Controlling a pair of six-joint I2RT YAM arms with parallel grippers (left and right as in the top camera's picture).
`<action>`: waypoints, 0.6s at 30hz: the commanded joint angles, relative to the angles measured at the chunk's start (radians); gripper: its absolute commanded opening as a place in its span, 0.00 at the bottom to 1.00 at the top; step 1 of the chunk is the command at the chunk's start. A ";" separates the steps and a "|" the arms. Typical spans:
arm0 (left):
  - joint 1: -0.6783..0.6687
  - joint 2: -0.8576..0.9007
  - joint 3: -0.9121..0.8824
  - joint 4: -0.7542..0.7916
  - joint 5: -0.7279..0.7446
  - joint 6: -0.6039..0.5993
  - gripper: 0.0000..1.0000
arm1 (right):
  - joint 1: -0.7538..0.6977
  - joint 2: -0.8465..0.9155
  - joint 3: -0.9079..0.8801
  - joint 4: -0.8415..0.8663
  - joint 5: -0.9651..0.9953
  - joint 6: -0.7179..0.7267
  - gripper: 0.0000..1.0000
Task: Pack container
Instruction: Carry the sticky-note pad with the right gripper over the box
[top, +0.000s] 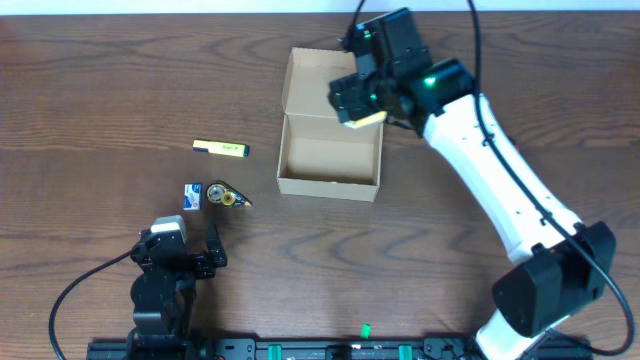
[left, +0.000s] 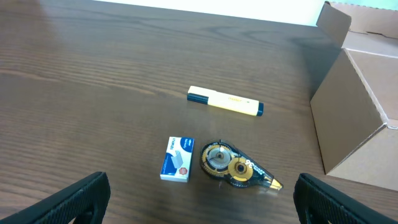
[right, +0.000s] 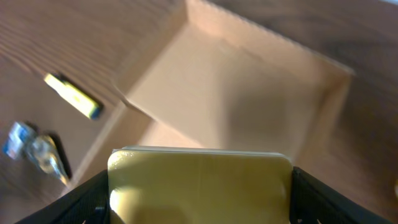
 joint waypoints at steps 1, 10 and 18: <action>0.005 -0.006 -0.019 -0.006 -0.014 0.011 0.95 | 0.036 0.015 0.020 0.040 0.030 0.113 0.29; 0.005 -0.006 -0.019 -0.006 -0.014 0.011 0.95 | 0.115 0.060 0.020 0.044 0.078 0.509 0.33; 0.005 -0.006 -0.019 -0.006 -0.014 0.011 0.95 | 0.173 0.110 0.020 -0.106 0.043 0.714 0.28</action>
